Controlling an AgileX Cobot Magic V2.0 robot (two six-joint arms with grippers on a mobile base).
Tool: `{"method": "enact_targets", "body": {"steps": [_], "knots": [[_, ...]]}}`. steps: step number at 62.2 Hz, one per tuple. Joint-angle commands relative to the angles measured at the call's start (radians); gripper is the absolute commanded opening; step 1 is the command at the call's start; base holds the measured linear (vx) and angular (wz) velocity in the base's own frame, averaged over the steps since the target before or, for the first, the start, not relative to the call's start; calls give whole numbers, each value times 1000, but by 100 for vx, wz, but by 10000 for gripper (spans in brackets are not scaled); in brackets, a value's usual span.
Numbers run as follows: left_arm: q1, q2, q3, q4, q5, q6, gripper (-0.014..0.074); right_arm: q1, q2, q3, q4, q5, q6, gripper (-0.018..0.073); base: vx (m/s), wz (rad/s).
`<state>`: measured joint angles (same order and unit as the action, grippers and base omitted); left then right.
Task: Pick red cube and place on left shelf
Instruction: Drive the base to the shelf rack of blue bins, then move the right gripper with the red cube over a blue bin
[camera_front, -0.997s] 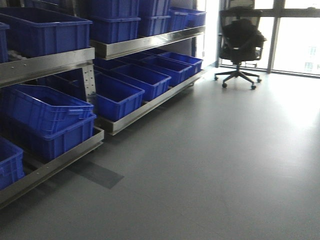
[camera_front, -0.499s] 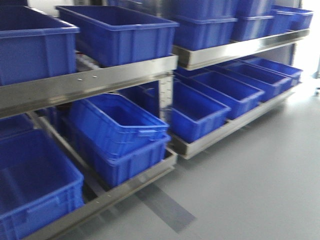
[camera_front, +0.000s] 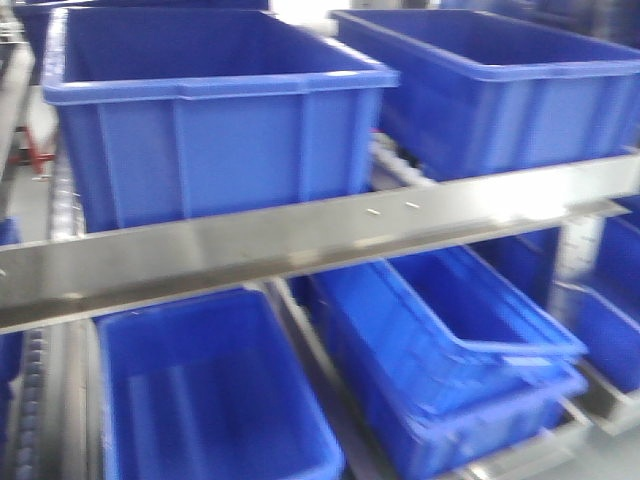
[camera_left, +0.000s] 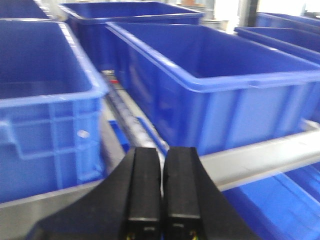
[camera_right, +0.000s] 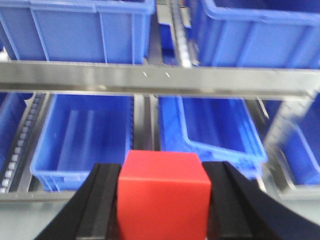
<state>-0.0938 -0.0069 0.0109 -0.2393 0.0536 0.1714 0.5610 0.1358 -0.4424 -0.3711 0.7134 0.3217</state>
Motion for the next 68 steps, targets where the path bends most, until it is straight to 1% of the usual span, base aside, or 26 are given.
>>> {"method": "enact_targets", "body": {"steps": [1,19,37,68], "knots": [[-7,-13,24,-1,-85,0,102,-3,15,-26,-29,-79,-6,58,44,52],[-7,-13,24,-1,-85,0,102,-3,15,-26,-29,-79,-6,58,38,45],[-7,-13,24,-1,-85,0,102,-3,15,-26,-29,-79,-6,58,24,40],[-7,-13,24,-1,-85,0,102,-3,15,-26,-29,-79,-6,58,12,13]]}}
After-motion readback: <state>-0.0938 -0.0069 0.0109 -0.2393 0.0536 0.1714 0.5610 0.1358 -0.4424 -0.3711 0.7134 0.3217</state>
